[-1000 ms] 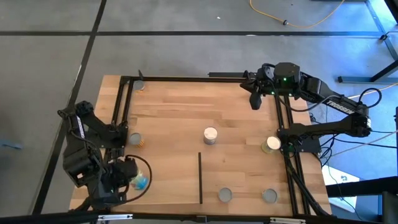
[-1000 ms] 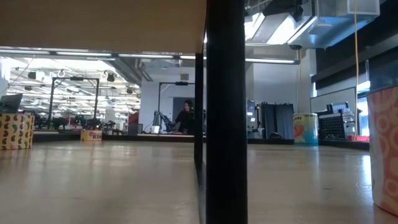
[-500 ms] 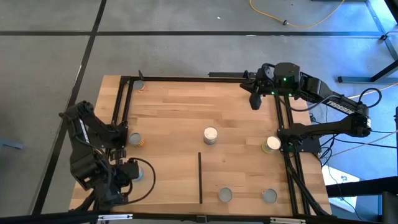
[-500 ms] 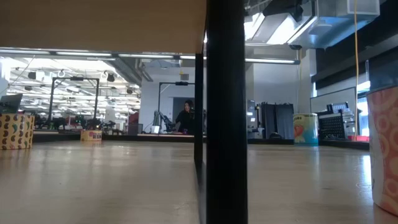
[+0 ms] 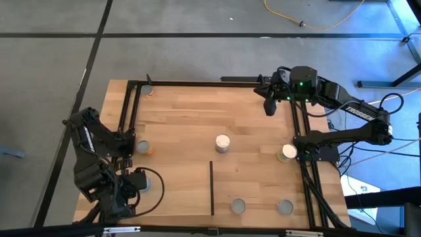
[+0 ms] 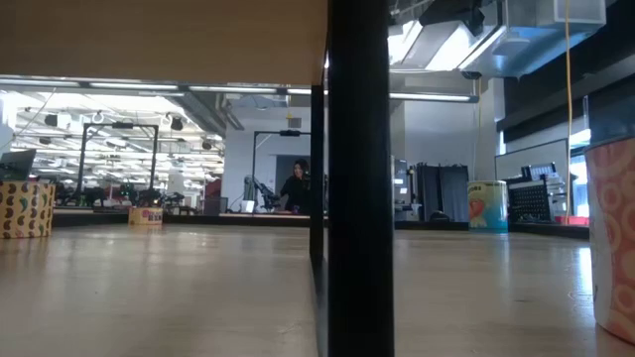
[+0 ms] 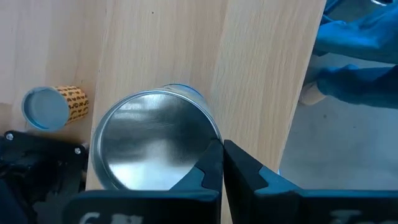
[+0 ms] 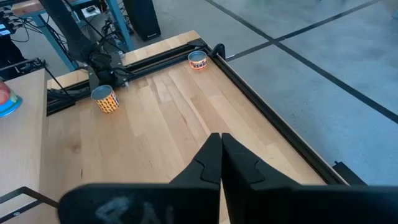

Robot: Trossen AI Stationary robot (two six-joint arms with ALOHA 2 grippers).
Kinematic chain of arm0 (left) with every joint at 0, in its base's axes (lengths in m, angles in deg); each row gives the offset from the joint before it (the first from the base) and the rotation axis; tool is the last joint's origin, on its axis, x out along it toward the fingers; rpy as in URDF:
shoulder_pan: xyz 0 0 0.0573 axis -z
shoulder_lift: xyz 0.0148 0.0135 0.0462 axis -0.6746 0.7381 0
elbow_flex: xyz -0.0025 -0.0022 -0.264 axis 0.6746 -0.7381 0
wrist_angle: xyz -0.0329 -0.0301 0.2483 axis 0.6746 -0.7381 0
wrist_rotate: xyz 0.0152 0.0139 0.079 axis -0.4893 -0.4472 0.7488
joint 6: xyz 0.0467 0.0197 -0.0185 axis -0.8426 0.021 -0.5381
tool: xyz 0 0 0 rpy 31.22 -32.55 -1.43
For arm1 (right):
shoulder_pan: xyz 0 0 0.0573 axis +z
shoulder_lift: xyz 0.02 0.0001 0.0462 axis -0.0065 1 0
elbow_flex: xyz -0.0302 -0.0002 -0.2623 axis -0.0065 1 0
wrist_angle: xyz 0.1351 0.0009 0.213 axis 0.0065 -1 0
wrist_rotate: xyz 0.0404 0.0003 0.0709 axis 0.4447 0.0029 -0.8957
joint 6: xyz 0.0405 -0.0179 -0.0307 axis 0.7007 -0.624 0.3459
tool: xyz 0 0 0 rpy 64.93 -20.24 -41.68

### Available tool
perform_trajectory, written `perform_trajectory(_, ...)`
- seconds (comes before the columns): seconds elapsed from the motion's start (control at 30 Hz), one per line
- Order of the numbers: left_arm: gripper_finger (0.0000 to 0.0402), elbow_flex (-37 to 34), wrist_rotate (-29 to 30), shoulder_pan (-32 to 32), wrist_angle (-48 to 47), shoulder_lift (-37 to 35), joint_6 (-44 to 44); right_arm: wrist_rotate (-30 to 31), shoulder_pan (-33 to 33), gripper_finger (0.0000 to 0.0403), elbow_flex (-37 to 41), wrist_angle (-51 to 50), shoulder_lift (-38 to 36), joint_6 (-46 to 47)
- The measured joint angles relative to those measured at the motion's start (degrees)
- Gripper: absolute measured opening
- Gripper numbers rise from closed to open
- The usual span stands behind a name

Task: Pick and place cans onto a shelf
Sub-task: Put the left canned tomato on the shelf

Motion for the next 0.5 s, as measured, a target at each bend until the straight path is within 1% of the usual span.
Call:
perform_trajectory(0.37, 0.0048, 0.1, 0.3, 0.0, 0.1, 0.0, 2.0, 0.0, 0.0, 0.0004, 0.0, 0.0, 0.0, -0.1)
perform_trajectory(0.5, 0.0054, 0.1, -0.4, 0.0, 0.1, 0.0, 1.2, 0.0, 0.0, 0.0004, 0.0, 0.0, 0.0, -0.1)
